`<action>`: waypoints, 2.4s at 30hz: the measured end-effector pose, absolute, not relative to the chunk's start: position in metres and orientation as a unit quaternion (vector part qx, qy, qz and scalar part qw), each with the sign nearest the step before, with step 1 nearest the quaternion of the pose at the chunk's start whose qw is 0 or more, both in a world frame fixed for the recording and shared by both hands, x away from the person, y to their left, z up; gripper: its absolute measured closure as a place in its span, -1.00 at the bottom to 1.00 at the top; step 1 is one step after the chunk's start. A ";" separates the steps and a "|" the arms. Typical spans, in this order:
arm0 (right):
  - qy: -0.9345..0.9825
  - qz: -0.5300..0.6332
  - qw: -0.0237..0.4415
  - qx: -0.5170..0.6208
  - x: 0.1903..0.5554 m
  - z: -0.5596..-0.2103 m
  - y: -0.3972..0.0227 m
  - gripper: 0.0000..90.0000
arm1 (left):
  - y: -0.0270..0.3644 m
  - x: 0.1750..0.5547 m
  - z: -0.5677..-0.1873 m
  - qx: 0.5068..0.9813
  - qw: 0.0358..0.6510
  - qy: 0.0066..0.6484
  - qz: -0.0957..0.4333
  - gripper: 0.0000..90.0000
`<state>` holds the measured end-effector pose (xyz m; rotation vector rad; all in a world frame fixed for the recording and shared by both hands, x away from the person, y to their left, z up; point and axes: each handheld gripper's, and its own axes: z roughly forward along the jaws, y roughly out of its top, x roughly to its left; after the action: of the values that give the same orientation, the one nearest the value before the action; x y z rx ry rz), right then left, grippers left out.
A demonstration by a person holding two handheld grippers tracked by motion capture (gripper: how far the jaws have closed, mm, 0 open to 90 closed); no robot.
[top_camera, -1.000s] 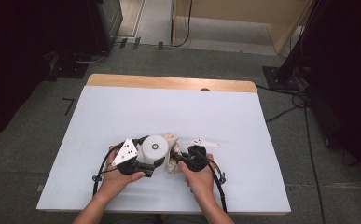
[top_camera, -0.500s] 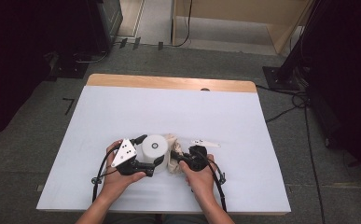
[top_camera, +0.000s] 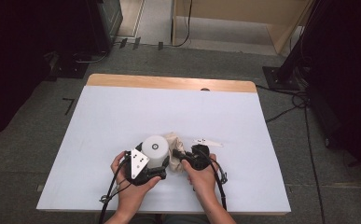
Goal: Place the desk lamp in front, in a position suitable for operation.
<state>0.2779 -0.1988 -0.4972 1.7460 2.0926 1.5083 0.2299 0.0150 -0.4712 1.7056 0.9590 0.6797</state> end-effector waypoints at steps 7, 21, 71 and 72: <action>0.671 0.482 0.015 0.563 0.279 -0.498 -0.199 0.73 | 0.019 0.236 -0.471 0.717 0.512 0.388 0.270 -0.82; 0.662 0.493 0.018 0.564 0.280 -0.494 -0.206 0.73 | 0.056 0.267 -0.469 0.752 0.556 0.308 0.176 -0.81; 0.674 0.486 0.018 0.555 0.265 -0.489 -0.184 0.74 | 0.063 0.276 -0.478 0.776 0.586 0.197 0.129 -0.81; 0.673 0.491 0.020 0.553 0.265 -0.486 -0.184 0.74 | 0.063 0.276 -0.478 0.776 0.586 0.197 0.129 -0.82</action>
<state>0.2646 -0.1839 -0.4860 1.7139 2.0877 1.5234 0.2761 0.0629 -0.4783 1.8085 0.4594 0.3006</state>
